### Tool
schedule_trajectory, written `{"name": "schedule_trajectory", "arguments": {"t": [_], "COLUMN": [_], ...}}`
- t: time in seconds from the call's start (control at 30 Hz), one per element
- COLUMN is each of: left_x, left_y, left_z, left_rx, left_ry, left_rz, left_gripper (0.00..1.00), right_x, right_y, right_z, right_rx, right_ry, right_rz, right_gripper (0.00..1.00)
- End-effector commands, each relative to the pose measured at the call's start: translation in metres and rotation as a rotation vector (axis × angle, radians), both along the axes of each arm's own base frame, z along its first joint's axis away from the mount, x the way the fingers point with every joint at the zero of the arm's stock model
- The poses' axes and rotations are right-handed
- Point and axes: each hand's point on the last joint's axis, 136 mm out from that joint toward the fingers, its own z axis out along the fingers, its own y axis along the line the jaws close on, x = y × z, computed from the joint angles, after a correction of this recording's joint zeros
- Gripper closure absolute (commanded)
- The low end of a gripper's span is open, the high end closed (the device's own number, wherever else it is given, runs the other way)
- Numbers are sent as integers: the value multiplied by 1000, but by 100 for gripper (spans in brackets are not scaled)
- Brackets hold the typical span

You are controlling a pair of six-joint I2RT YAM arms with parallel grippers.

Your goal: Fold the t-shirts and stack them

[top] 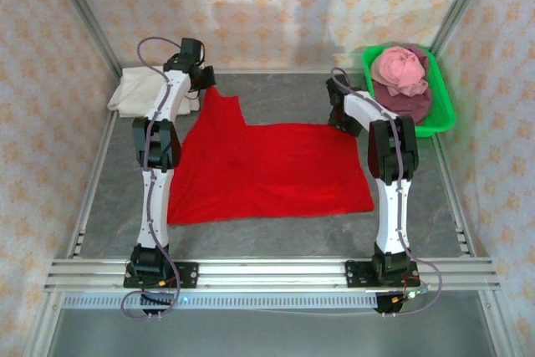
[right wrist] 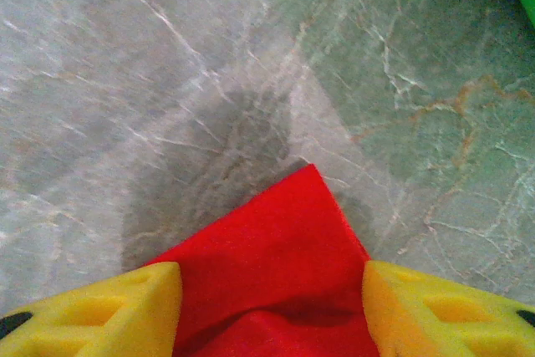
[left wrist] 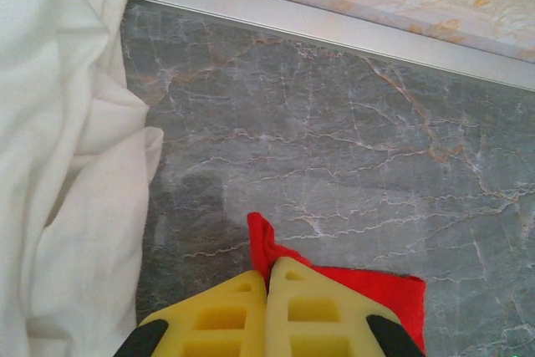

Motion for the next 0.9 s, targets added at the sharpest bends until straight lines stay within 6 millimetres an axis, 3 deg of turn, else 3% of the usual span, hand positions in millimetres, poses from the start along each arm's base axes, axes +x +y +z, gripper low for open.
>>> {"name": "schedule_trajectory", "arguments": {"t": [0.0,0.1,0.23,0.4,0.43,0.5,0.53,0.63,0.7,0.73,0.8,0.87], "left_x": [4,2,2,0,0,-2,-2,-3,-3,-3,-4,-5], "left_y": [-3,-6,-9,-11,-11,-12,-11,-11,-12,-13,-15,-16], "left_z": [31,34,43,57,59,63,65,67,68,68,68,68], "left_rx": [-15,-10,-12,-10,-11,-8,-5,-4,-10,-13,-14,-11], "left_ry": [-59,-55,-72,-92,-94,-97,-98,-101,-102,-100,-97,-96], "left_rz": [1,-4,-7,-10,-10,-13,-14,-13,-12,-13,-16,-21], "left_gripper": [100,100,100,100,100,100,100,100,100,100,100,100], "right_x": [-9,-10,-6,-4,-4,-5,-5,-5,-6,-7,-10,-15], "right_y": [-9,-11,-11,-17,-18,-21,-22,-21,-20,-19,-19,-18], "right_z": [11,10,23,43,47,51,52,49,43,41,37,33], "right_rx": [-57,-57,-58,-74,-74,-80,-83,-62,-43,-35,-29,-10], "right_ry": [2,-1,-28,-70,-77,-82,-87,-84,-78,-76,-65,-67], "right_rz": [-2,-4,-5,-14,-17,-22,-23,-22,-24,-25,-27,-32], "right_gripper": [49,63,74,77,77,61,59,72,75,73,61,59]}}
